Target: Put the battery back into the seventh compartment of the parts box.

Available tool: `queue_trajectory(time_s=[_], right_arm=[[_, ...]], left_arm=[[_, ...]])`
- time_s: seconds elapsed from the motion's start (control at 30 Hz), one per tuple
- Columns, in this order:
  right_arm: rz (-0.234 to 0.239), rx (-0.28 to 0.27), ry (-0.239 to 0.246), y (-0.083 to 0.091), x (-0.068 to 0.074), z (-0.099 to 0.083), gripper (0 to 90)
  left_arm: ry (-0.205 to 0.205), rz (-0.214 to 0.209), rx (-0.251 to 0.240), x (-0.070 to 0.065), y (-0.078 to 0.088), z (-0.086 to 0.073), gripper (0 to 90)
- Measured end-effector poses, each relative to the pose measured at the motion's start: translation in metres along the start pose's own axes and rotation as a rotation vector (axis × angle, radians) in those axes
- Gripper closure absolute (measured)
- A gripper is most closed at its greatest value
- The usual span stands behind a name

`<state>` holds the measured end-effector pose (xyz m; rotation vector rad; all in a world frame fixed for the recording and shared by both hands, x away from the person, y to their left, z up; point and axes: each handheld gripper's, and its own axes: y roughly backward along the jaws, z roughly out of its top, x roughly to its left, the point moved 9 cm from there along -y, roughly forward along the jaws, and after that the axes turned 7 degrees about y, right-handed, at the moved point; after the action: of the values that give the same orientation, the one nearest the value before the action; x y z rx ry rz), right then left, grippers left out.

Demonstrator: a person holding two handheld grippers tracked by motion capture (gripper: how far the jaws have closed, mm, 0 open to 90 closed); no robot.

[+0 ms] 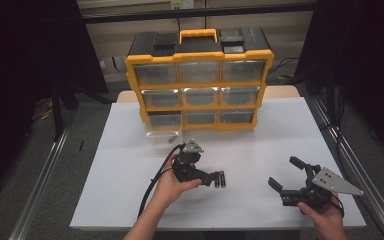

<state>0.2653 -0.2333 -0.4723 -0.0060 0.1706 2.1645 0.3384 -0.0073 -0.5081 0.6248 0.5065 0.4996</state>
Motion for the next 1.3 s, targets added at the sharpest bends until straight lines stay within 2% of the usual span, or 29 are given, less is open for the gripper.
queue_trajectory(time_s=[0.03,0.07,0.1,0.2,0.27,0.4,0.43,0.47,0.6,0.83,0.93,1.0,1.03,1.13,1.2,1.27,1.3], right_arm=[[0.0,0.001,0.0,0.0,0.0,0.0,0.8],[0.0,0.001,0.0,0.0,0.0,0.0,0.8],[-0.001,0.001,0.001,0.0,0.0,0.0,0.8],[0.0,0.0,0.001,0.0,0.0,0.0,0.8],[-0.001,0.0,0.0,0.0,0.0,0.0,0.8],[0.0,0.0,0.001,0.0,0.0,0.0,0.8],[0.0,-0.001,0.002,0.0,0.0,0.0,0.8],[0.008,-0.002,0.002,0.0,0.0,0.0,0.8],[0.001,-0.001,0.0,0.0,0.0,0.0,0.8],[0.001,-0.001,0.002,0.0,0.0,0.0,0.8],[0.001,0.0,0.0,0.0,0.0,0.0,0.8],[0.002,0.0,0.0,0.0,0.0,0.0,0.8],[0.002,0.001,0.0,0.0,0.0,0.0,0.8],[0.001,-0.001,0.002,0.0,0.0,0.0,0.8],[0.004,-0.002,0.002,0.0,0.0,0.0,0.8],[0.005,-0.002,0.002,0.0,0.0,0.0,0.8],[0.004,0.001,0.003,0.0,0.0,0.0,0.8]], left_arm=[[-0.007,0.011,0.022,0.0,0.0,-0.002,6.7],[-0.006,0.007,0.015,-0.001,-0.003,-0.003,7.0],[-0.01,0.013,0.029,-0.001,-0.003,-0.005,8.2],[-0.02,-0.005,0.037,-0.005,-0.008,-0.008,12.1],[-0.011,-0.008,0.044,-0.006,-0.012,-0.011,13.4],[-0.027,0.01,0.046,-0.007,-0.017,-0.013,22.5],[-0.038,0.013,0.06,-0.007,-0.017,-0.014,25.0],[-0.032,0.01,0.044,-0.009,-0.019,-0.014,27.2],[-0.038,0.011,0.047,-0.01,-0.022,-0.016,36.8],[-0.055,0.013,0.079,-0.011,-0.023,-0.02,47.4],[-0.042,0.006,0.066,-0.012,-0.024,-0.02,50.9],[-0.044,0.005,0.08,-0.012,-0.024,-0.021,53.3],[-0.048,0.02,0.094,-0.011,-0.024,-0.023,54.3],[-0.043,0.016,0.1,-0.01,-0.024,-0.024,56.5],[-0.035,0.022,0.104,-0.008,-0.022,-0.024,61.7],[-0.039,0.052,0.122,-0.002,-0.02,-0.026,65.7],[-0.055,0.069,0.14,0.002,-0.018,-0.028,67.1]])
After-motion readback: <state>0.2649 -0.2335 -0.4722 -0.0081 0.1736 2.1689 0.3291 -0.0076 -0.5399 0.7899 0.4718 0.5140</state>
